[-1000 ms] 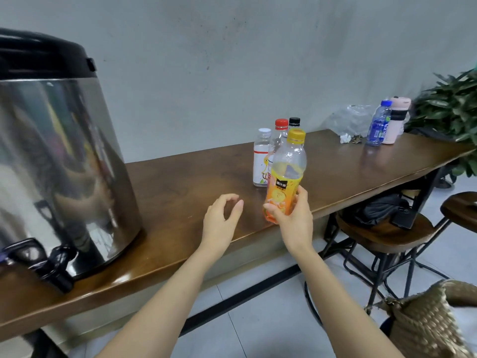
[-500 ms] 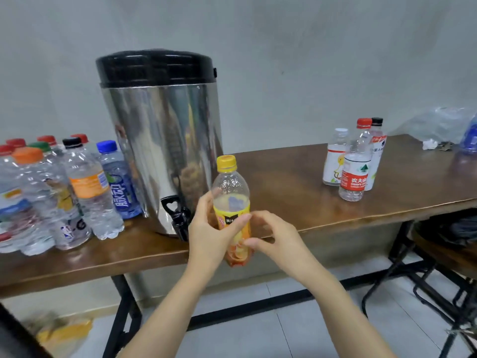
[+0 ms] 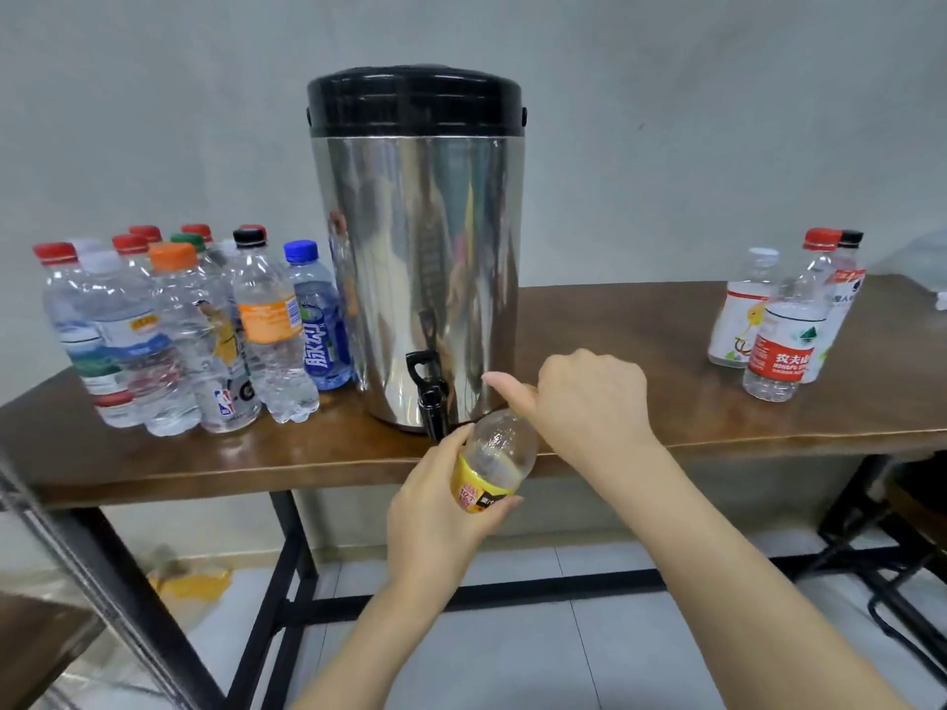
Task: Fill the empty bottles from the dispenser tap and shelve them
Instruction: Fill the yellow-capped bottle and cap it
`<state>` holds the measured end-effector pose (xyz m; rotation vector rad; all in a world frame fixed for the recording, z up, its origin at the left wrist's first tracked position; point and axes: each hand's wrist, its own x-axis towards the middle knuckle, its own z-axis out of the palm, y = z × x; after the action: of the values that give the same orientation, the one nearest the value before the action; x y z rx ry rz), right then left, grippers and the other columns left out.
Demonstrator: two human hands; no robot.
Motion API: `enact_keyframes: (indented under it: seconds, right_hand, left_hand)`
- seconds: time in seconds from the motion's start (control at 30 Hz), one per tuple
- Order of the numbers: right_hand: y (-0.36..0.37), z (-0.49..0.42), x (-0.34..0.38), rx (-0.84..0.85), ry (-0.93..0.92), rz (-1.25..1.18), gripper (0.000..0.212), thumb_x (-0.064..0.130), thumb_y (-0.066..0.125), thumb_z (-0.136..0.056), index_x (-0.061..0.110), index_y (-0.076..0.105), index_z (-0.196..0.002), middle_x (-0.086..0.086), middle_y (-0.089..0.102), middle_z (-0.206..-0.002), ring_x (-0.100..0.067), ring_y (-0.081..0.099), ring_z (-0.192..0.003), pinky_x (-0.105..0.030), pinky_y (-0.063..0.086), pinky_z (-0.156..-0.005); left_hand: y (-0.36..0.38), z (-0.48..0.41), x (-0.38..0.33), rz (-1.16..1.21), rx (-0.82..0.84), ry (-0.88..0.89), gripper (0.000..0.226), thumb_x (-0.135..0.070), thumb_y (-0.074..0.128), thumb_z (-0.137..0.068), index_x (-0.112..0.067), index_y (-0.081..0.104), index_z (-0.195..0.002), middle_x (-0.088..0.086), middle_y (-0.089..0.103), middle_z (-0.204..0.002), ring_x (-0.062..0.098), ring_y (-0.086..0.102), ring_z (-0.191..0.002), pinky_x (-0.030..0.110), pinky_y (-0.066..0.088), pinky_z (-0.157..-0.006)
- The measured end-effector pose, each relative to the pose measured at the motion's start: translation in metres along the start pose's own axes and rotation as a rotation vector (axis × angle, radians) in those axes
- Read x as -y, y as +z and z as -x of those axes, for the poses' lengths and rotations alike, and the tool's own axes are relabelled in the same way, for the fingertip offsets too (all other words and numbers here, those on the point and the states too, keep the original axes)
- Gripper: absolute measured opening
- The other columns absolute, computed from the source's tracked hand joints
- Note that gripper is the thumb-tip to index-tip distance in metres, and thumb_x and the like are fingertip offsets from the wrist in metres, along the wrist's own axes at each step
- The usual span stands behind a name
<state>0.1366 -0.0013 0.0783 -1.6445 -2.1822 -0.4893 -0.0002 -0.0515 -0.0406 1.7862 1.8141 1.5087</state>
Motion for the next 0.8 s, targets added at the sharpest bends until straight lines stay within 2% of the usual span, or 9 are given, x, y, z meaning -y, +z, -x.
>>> enact_keyframes:
  seconds: [0.13, 0.23, 0.3, 0.4, 0.47, 0.53, 0.6, 0.7, 0.8]
  right_hand:
    - [0.014, 0.002, 0.003, 0.065, -0.068, -0.067, 0.054, 0.068, 0.031, -0.095, 0.019, 0.044, -0.076, -0.005, 0.056, -0.081, -0.032, 0.06, -0.086, -0.03, 0.032, -0.063]
    - [0.017, 0.0, -0.003, 0.268, -0.186, -0.411, 0.041, 0.054, 0.045, -0.098, 0.017, 0.046, -0.078, 0.002, 0.049, -0.077, -0.023, 0.048, -0.074, -0.034, 0.034, -0.065]
    - [0.016, -0.005, -0.009, 0.398, -0.247, -0.635, 0.019, 0.034, 0.055, -0.098, 0.017, 0.062, -0.097, 0.006, 0.049, -0.084, -0.012, 0.048, -0.075, -0.027, 0.036, -0.071]
    - [0.015, -0.008, -0.013, 0.497, -0.243, -0.693, 0.035, 0.037, 0.056, -0.097, 0.025, 0.058, -0.13, 0.005, 0.057, -0.109, -0.011, 0.057, -0.091, -0.017, 0.04, -0.079]
    - [0.02, -0.008, -0.011, 0.447, -0.121, -0.684, 0.053, 0.065, 0.053, -0.085, 0.027, 0.061, -0.121, 0.005, 0.063, -0.105, -0.014, 0.06, -0.09, -0.026, 0.048, -0.08]
    - [0.026, -0.009, -0.008, 0.399, -0.057, -0.614, 0.06, 0.075, 0.053, -0.074, 0.021, 0.064, -0.096, 0.002, 0.064, -0.089, -0.017, 0.062, -0.081, -0.034, 0.052, -0.075]
    - [0.031, -0.011, -0.007, 0.4, -0.092, -0.607, 0.042, 0.058, 0.066, -0.08, 0.017, 0.067, -0.087, 0.004, 0.06, -0.083, -0.015, 0.059, -0.078, -0.028, 0.05, -0.073]
    - [0.031, -0.015, -0.007, 0.449, -0.232, -0.691, 0.015, 0.027, 0.075, -0.085, 0.019, 0.072, -0.098, 0.006, 0.058, -0.09, -0.008, 0.054, -0.077, -0.013, 0.042, -0.068]
    - [0.039, -0.016, -0.011, 0.492, -0.272, -0.813, 0.018, 0.014, 0.075, -0.085, 0.025, 0.072, -0.1, 0.009, 0.061, -0.101, -0.01, 0.06, -0.086, -0.021, 0.049, -0.082]
  left_hand:
    - [-0.005, 0.001, 0.016, -0.017, 0.025, -0.001, 0.079, -0.046, 0.089, -0.06, -0.042, 0.054, -0.131, -0.025, 0.065, -0.117, 0.001, 0.061, -0.109, 0.034, 0.053, -0.089]
    - [-0.009, 0.002, 0.025, 0.02, 0.047, -0.034, 0.078, -0.047, 0.088, -0.06, -0.043, 0.055, -0.13, -0.026, 0.066, -0.116, 0.0, 0.061, -0.108, 0.033, 0.054, -0.09]
    - [-0.01, 0.003, 0.031, 0.038, 0.05, -0.053, 0.078, -0.045, 0.089, -0.06, -0.042, 0.057, -0.13, -0.026, 0.066, -0.116, -0.001, 0.061, -0.108, 0.032, 0.054, -0.091]
    - [-0.01, 0.006, 0.036, 0.046, 0.066, -0.082, 0.077, -0.041, 0.091, -0.059, -0.044, 0.057, -0.128, -0.029, 0.065, -0.116, -0.003, 0.061, -0.108, 0.028, 0.053, -0.091]
    - [-0.008, 0.008, 0.036, 0.046, 0.08, -0.086, 0.076, -0.041, 0.091, -0.059, -0.045, 0.057, -0.126, -0.03, 0.065, -0.114, -0.003, 0.061, -0.106, 0.027, 0.052, -0.089]
    - [-0.007, 0.009, 0.036, 0.034, 0.085, -0.084, 0.075, -0.044, 0.09, -0.059, -0.045, 0.056, -0.127, -0.03, 0.066, -0.112, -0.002, 0.062, -0.104, 0.027, 0.053, -0.087]
    - [-0.006, 0.011, 0.038, 0.025, 0.097, -0.091, 0.075, -0.046, 0.09, -0.06, -0.046, 0.055, -0.126, -0.029, 0.066, -0.112, -0.001, 0.062, -0.104, 0.026, 0.053, -0.086]
    - [-0.006, 0.013, 0.044, 0.083, 0.134, -0.147, 0.073, -0.052, 0.087, -0.056, -0.054, 0.053, -0.121, -0.031, 0.067, -0.105, -0.004, 0.062, -0.1, 0.023, 0.054, -0.085]
    - [-0.005, 0.013, 0.053, 0.177, 0.204, -0.217, 0.073, -0.058, 0.083, -0.049, -0.056, 0.053, -0.116, -0.027, 0.069, -0.101, -0.001, 0.066, -0.097, 0.03, 0.056, -0.086]
